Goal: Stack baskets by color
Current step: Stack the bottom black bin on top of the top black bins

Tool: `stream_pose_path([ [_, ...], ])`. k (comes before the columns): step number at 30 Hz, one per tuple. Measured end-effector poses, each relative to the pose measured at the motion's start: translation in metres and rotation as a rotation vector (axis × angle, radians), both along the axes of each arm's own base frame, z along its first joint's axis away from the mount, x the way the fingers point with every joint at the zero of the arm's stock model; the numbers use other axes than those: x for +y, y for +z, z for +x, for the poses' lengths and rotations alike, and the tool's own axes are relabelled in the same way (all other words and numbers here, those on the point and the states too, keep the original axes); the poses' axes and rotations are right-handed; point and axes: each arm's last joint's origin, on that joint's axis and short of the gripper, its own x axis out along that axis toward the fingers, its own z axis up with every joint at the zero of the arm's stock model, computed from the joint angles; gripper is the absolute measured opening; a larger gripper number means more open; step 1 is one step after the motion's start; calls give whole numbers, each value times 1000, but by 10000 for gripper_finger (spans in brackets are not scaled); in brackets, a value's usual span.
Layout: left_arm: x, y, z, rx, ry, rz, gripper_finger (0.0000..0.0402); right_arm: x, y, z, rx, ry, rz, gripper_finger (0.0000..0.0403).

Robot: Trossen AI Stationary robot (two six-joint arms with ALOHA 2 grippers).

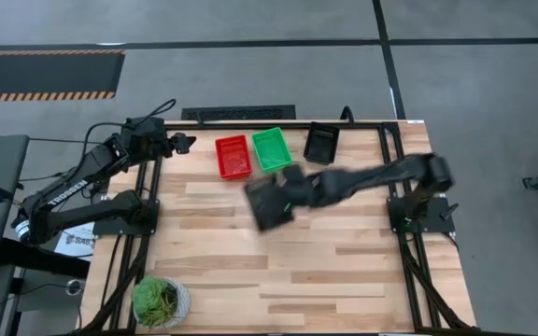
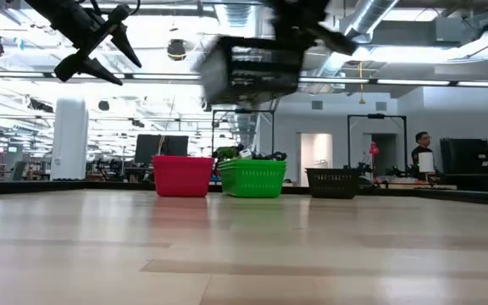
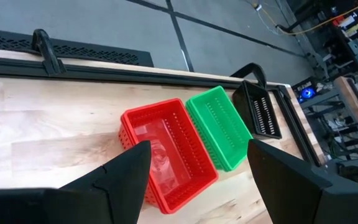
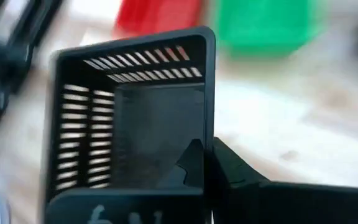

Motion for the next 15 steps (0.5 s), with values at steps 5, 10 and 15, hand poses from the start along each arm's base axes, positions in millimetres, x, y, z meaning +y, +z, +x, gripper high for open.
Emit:
stream_pose_path([
  [5, 0, 0, 0, -11, 14, -12, 256, -66, 22, -72, -57, -227, -64, 9],
  [10, 1, 0, 0, -13, 38, -10, 256, -113, 4, -126, -153, -477, -53, 7],
  [15, 1, 0, 0, -14, 44, -5, 256, -144, -29, -150, -224, -592, 16, 19],
])
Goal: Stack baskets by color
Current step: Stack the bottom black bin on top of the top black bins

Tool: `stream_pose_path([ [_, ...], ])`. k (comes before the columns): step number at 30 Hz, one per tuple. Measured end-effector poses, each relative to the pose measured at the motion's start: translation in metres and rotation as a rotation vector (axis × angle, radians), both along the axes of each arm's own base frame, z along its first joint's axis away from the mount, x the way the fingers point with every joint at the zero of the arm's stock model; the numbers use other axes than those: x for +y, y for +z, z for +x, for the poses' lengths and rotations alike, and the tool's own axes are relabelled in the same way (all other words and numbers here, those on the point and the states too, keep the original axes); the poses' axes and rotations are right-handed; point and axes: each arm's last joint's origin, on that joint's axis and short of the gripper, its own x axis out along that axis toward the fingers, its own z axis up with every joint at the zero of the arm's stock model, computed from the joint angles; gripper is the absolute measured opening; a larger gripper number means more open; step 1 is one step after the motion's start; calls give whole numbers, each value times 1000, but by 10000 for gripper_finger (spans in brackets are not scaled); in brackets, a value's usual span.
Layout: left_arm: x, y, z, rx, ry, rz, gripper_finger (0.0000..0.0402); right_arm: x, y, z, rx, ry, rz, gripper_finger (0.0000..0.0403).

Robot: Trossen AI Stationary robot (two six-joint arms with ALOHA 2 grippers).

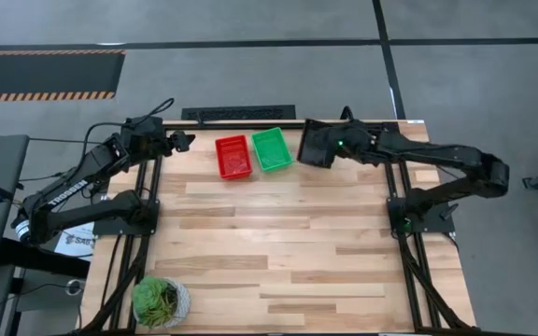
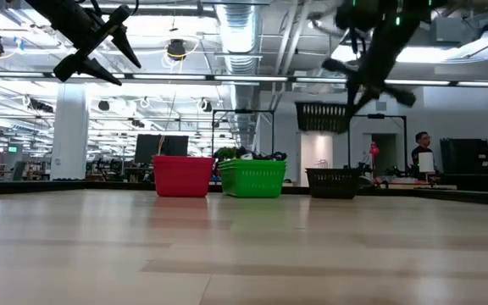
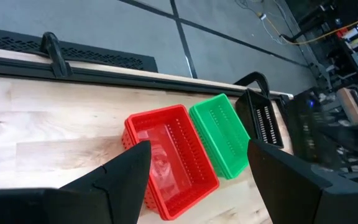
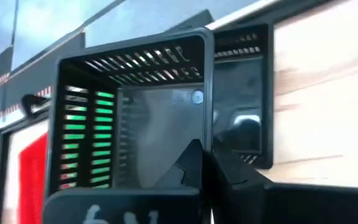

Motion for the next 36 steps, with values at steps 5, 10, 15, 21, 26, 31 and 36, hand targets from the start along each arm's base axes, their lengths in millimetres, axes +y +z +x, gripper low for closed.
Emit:
stream_pose_path([
  [5, 0, 0, 0, 1, 3, 2, 256, -31, -27, -6, -41, -42, 7, 11],
  [10, 0, 0, 0, 2, 8, 5, 256, -58, -41, -17, 8, -45, 49, 20],
  [15, 0, 0, 0, 4, 8, 5, 256, -73, -49, -24, 57, 0, 82, 24],
  [21, 0, 0, 0, 15, 7, 16, 256, -83, -62, -22, 117, 42, 87, 23],
  [26, 1, 0, -1, 8, 53, 11, 256, -90, -78, -20, 182, 76, 109, 42],
  [31, 2, 0, -2, -5, 101, 4, 256, -97, -88, -20, 201, 70, 137, 56],
  [36, 3, 0, -3, 10, 143, 24, 256, -94, -87, -12, 194, 145, 101, 70],
])
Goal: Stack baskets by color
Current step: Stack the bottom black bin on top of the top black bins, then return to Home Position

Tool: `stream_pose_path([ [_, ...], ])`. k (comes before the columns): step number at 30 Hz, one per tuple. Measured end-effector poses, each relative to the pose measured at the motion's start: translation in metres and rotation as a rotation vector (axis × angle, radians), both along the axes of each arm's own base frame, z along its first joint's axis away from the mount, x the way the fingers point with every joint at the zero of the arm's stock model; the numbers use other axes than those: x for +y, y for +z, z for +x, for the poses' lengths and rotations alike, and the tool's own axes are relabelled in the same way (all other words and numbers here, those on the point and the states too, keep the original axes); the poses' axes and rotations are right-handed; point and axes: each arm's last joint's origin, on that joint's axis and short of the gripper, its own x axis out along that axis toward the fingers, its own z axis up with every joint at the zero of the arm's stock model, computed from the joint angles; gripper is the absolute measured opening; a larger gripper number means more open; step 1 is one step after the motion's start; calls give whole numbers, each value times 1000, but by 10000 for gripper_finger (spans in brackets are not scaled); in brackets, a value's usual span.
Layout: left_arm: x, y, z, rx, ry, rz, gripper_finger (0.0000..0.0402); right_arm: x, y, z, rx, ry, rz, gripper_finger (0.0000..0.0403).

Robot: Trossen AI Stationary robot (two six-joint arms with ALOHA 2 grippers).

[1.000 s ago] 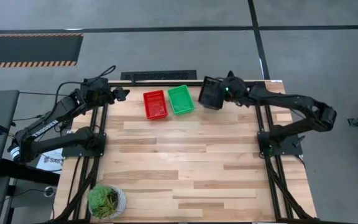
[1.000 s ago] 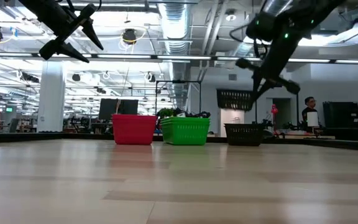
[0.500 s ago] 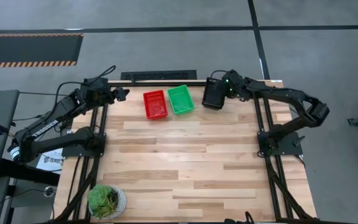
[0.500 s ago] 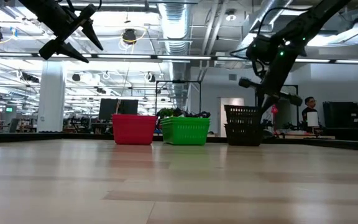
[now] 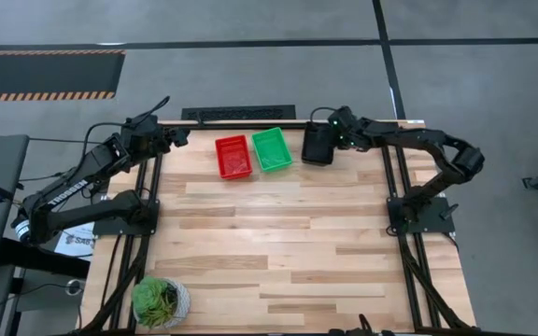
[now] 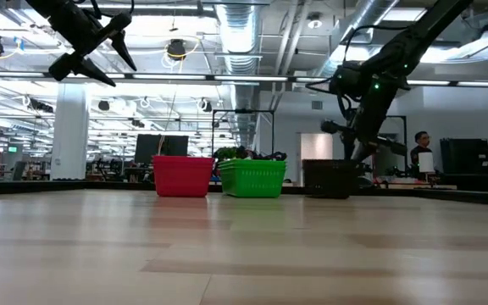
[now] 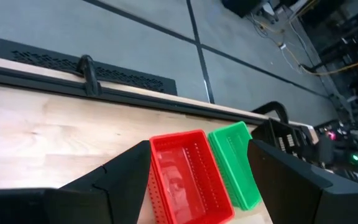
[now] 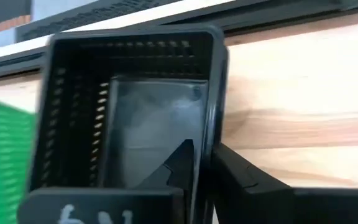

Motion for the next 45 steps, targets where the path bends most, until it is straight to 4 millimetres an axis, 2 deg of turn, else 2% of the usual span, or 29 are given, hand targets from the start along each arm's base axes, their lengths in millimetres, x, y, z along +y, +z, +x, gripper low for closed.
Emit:
stream_pose_path([
  [8, 2, -1, 1, 26, -2, 11, 256, 17, 4, 23, -65, 151, -29, 85],
  [12, 2, -1, 2, 36, -7, 15, 256, 22, 3, 25, -50, 169, -29, 101],
  [16, 2, -2, 2, 37, -8, 14, 256, 21, 3, 24, -30, 180, -34, 143],
  [20, 2, -2, 2, 37, -7, 14, 256, 20, 14, 20, -62, 178, -74, 200],
  [24, 2, -2, 2, 61, -21, 22, 256, 22, 35, 12, -115, 167, -130, 243],
  [28, 1, -4, 2, 32, -42, -25, 256, 33, 67, -1, -206, 226, -212, 259],
  [35, -2, -8, 1, 70, -85, -68, 256, 78, 116, -19, -284, 522, -387, 260],
  [38, -4, -8, 2, 18, -110, -114, 256, 95, 130, -28, -327, 575, -444, 260],
  [41, -3, 0, 5, 58, -209, 39, 256, 112, 150, -34, -359, 707, -628, 260],
  [45, -7, 19, 18, 69, -502, 376, 256, 137, 170, -34, -390, 941, -935, 260],
])
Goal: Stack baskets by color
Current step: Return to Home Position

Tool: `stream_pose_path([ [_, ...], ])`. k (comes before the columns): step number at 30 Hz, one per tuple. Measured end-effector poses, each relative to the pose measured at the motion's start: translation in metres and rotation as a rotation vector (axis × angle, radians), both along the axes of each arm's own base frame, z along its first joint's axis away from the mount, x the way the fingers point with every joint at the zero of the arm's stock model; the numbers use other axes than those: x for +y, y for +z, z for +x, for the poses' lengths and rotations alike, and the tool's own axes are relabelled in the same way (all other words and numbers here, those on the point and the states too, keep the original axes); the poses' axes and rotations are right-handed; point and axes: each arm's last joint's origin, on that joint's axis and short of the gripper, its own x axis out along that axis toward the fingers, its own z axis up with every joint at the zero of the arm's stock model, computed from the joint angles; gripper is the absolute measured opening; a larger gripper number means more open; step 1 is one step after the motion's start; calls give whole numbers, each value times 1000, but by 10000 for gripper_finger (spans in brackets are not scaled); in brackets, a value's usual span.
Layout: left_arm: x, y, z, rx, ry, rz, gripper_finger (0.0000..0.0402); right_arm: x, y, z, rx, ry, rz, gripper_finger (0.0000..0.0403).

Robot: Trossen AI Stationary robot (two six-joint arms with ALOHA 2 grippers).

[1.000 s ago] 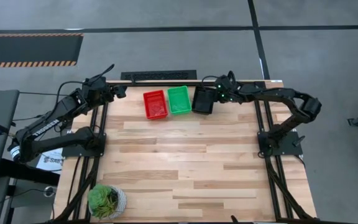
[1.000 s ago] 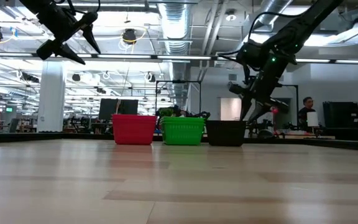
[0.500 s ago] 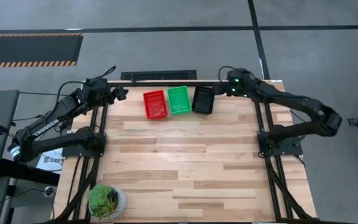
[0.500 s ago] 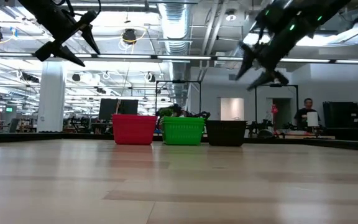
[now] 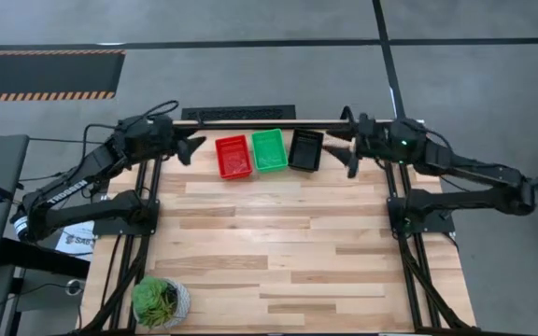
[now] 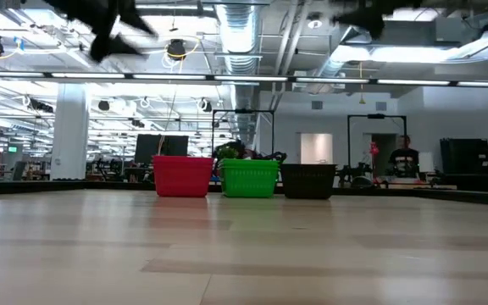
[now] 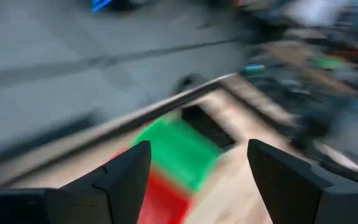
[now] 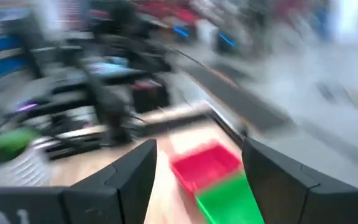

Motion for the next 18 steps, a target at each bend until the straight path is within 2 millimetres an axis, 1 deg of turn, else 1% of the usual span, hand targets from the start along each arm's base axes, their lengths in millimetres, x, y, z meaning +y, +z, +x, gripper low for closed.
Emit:
stream_pose_path([
  [2, -4, 10, 3, -50, -125, 125, 256, 12, 4, -2, -27, 141, -129, 260],
  [4, -5, 15, 5, -85, -166, 201, 256, 19, 4, -4, -55, 219, -158, 260],
  [5, -6, 14, 5, -102, -169, 218, 256, 20, 0, -5, -59, 227, -136, 260],
  [8, -5, -6, 6, -118, -152, 222, 256, 20, -21, -8, -42, 216, -52, 260],
  [11, -8, -26, 2, -163, -156, 214, 256, 20, -40, -10, -93, 203, -16, 260],
  [14, -13, -48, -5, -163, -156, 176, 256, 22, -59, -15, -153, 208, -10, 260],
  [18, -22, -68, -19, -220, -137, 171, 256, 21, -86, -24, -232, 189, 10, 260],
])
